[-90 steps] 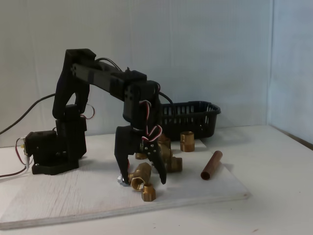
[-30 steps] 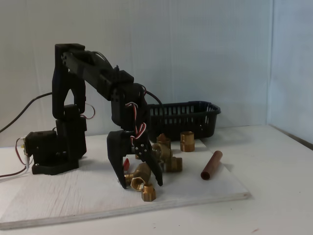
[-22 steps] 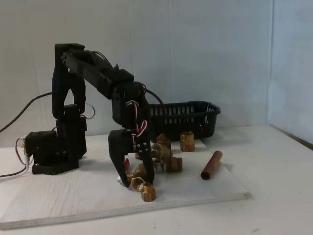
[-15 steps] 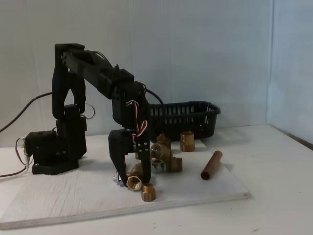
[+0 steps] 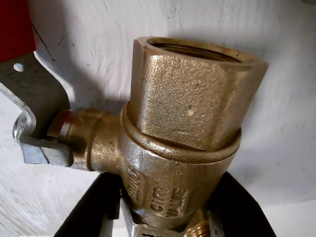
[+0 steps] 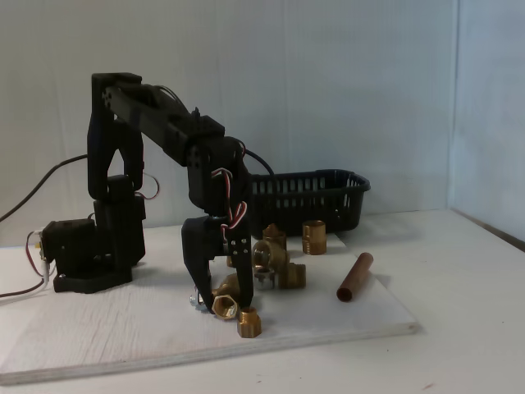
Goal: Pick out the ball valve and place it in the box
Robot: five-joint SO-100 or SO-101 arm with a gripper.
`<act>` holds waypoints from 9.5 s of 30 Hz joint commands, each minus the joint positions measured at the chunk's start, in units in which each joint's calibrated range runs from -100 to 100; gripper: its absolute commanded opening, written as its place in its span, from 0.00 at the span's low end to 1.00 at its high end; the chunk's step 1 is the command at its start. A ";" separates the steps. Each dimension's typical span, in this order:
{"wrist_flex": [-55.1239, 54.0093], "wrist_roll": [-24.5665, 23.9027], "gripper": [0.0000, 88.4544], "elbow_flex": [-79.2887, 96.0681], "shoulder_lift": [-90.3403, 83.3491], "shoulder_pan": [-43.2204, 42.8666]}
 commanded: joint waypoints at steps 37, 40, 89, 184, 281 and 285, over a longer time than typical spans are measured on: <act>32.67 -5.42 0.03 -27.59 -2.87 -14.51; 32.76 -7.80 0.03 -29.49 -2.87 -16.94; 32.93 -45.27 0.03 -63.33 -2.02 -46.09; 29.23 -77.62 0.03 -44.56 -4.31 -59.08; 3.40 -82.90 0.35 -24.71 2.81 -62.11; 3.83 -82.59 0.35 -25.61 2.72 -61.89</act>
